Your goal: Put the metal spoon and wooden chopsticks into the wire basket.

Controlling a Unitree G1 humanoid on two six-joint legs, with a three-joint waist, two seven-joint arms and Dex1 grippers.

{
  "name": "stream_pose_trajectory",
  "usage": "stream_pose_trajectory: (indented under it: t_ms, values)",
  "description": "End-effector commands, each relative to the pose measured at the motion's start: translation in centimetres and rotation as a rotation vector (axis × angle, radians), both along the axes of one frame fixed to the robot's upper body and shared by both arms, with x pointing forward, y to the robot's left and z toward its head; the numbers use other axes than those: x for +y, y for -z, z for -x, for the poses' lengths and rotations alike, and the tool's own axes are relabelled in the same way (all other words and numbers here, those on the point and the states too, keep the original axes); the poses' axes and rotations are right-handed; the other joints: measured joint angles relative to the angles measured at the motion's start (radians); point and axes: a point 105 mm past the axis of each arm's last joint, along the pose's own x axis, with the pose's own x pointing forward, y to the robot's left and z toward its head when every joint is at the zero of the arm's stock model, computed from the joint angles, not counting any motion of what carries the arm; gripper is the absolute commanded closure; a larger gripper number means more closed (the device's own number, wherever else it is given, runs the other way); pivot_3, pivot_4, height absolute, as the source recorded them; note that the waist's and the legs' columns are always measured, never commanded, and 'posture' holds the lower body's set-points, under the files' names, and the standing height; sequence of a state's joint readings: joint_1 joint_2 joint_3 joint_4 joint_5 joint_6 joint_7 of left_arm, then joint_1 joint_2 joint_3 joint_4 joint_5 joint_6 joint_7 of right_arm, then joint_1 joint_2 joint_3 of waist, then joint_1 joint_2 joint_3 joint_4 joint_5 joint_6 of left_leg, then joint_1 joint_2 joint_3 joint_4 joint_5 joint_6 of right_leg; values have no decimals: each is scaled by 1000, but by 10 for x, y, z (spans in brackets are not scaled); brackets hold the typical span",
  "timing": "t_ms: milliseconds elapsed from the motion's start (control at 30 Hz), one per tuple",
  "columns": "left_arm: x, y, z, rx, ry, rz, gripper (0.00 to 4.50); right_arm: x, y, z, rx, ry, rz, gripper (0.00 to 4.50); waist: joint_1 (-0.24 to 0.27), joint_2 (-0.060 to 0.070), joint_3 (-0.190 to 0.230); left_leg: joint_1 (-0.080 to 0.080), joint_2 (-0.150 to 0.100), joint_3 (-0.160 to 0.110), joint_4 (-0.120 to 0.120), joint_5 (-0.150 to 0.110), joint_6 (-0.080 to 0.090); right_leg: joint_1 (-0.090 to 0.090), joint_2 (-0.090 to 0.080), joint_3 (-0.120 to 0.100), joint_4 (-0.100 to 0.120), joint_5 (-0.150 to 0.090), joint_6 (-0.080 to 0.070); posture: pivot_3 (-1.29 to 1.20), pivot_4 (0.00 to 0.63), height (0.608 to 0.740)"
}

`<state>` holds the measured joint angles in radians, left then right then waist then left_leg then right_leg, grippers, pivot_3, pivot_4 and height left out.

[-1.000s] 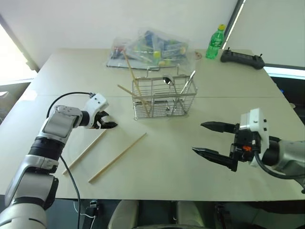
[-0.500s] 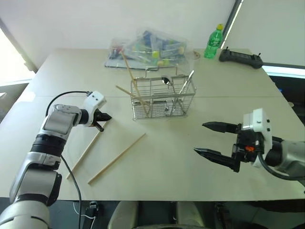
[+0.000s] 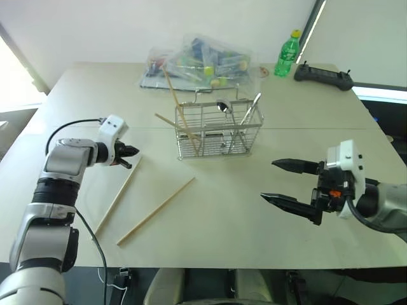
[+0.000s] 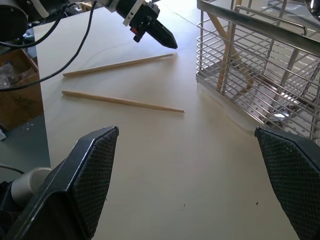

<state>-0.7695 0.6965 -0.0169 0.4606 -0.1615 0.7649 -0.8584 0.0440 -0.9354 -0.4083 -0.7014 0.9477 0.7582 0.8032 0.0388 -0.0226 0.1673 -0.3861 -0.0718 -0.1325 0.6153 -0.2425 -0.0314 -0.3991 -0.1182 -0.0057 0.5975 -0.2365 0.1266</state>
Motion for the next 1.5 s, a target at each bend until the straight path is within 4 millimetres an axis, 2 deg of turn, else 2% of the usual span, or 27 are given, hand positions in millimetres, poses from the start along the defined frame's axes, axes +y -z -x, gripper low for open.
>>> stream_pose_trajectory:
  t_ms: [33, 100, 200, 367, 667, 800, 933, 1033, 1133, 1167, 1200, 1367, 1433, 1500]
  values:
    - [14, -50, -8, -100, -70, 58, 4466, 2, -6, 2, -30, -13, -5, 0, 0, 0, 0, 0, 0, 0, 0, 0, 0, 0, 0, -1, 0, 0, 0, 0, 150, 731]
    - [13, -52, -8, -86, -74, 63, 4466, 2, -6, 2, -32, -15, -8, 0, -1, 0, 0, 0, 0, 1, 0, 0, 0, 0, 0, -1, 0, 1, 1, 0, 150, 731]
    - [6, -47, -4, -34, -50, 44, 3664, 2, -7, 0, -37, -11, -15, 0, -4, 1, -1, 1, -1, 2, 0, 0, 0, 1, 0, 0, 0, 1, 3, 0, 150, 731]
    - [-1, -33, 11, 64, -7, -24, 1449, 3, -7, -1, -42, 4, -35, 0, -4, 0, 0, 1, 0, 2, 0, 0, 0, 1, 1, 0, 0, 1, 3, 0, 150, 731]
    - [-3, 3, 37, 224, 57, -160, 1449, 6, -3, 0, -51, 40, -65, 0, -3, 0, 0, 1, 0, 1, 0, 0, 0, 0, 0, 0, 0, 1, 2, 0, 150, 731]
    - [-9, 20, 41, 264, 78, -184, 1449, 7, -4, 0, -59, 48, -72, 0, -1, 0, 0, 1, 0, 0, 0, 0, 0, 0, 0, 1, 0, 1, 1, 0, 150, 731]
    - [-14, 35, 38, 277, 78, -210, 1449, 6, -5, -1, -68, 63, -76, 0, 2, 2, -2, 1, 0, -1, 0, 0, 0, 1, 0, 1, 0, 1, 1, 0, 150, 731]
    - [-20, 36, 33, 273, 78, -186, 2290, 5, -6, -2, -72, 69, -77, 0, 4, 4, -3, 3, -1, 0, 1, 0, 0, 4, -1, 0, 0, 0, -1, 0, 150, 731]
    - [-25, 34, 30, 270, 88, -173, 3812, 5, -6, -2, -73, 71, -74, 0, 2, 4, -3, 6, 0, 0, 1, 0, 0, 7, -1, 0, 0, -1, -1, 0, 150, 731]
    - [-27, 34, 30, 269, 91, -171, 4238, 5, -6, -1, -72, 72, -73, 0, 2, 4, -3, 7, 0, 0, 1, 0, 0, 7, -1, 0, 0, -1, -1, 0, 150, 731]
    - [-28, 34, 30, 271, 94, -165, 4449, 5, -6, -1, -71, 71, -72, 0, 1, 4, -3, 7, 0, 0, 1, 0, 0, 7, -1, 0, 0, -1, -1, 0, 150, 731]
    - [-28, 28, 24, 259, 55, -119, 4449, 3, -6, 1, -64, 68, -67, 0, 3, 4, -3, 7, -1, -1, 0, 0, 0, 7, -1, 1, 0, -1, -1, 0, 150, 731]
    - [-21, 14, 12, 209, -17, -64, 4449, 3, -5, 2, -54, 63, -62, 0, 4, 4, -3, 7, -1, 0, 0, 0, 0, 7, -1, 1, 0, -1, -1, 0, 150, 731]
    - [-9, -9, -5, 92, -98, -27, 4449, 3, -4, 3, -49, 59, -58, 0, 3, 2, -2, 7, -1, 0, 1, 0, 0, 8, -1, 0, 0, -1, -1, 0, 150, 731]
